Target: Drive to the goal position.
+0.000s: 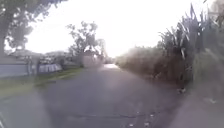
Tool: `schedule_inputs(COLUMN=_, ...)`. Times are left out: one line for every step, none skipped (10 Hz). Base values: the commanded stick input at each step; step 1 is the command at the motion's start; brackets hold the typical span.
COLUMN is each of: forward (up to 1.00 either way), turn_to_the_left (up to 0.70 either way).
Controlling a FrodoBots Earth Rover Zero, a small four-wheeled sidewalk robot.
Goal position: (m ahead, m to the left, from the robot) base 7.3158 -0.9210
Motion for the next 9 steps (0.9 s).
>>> schedule_inputs(forward=1.00, turn_to_the_left=0.00)
schedule_inputs(forward=1.00, turn_to_the_left=0.00)
schedule_inputs(forward=1.00, turn_to_the_left=0.00)
schedule_inputs(forward=1.00, turn_to_the_left=0.00)
schedule_inputs(forward=1.00, turn_to_the_left=0.00)
schedule_inputs(forward=1.00, turn_to_the_left=0.00)
schedule_inputs(forward=1.00, turn_to_the_left=0.00)
schedule_inputs(forward=1.00, turn_to_the_left=0.00)
schedule_inputs(forward=1.00, turn_to_the_left=0.00)
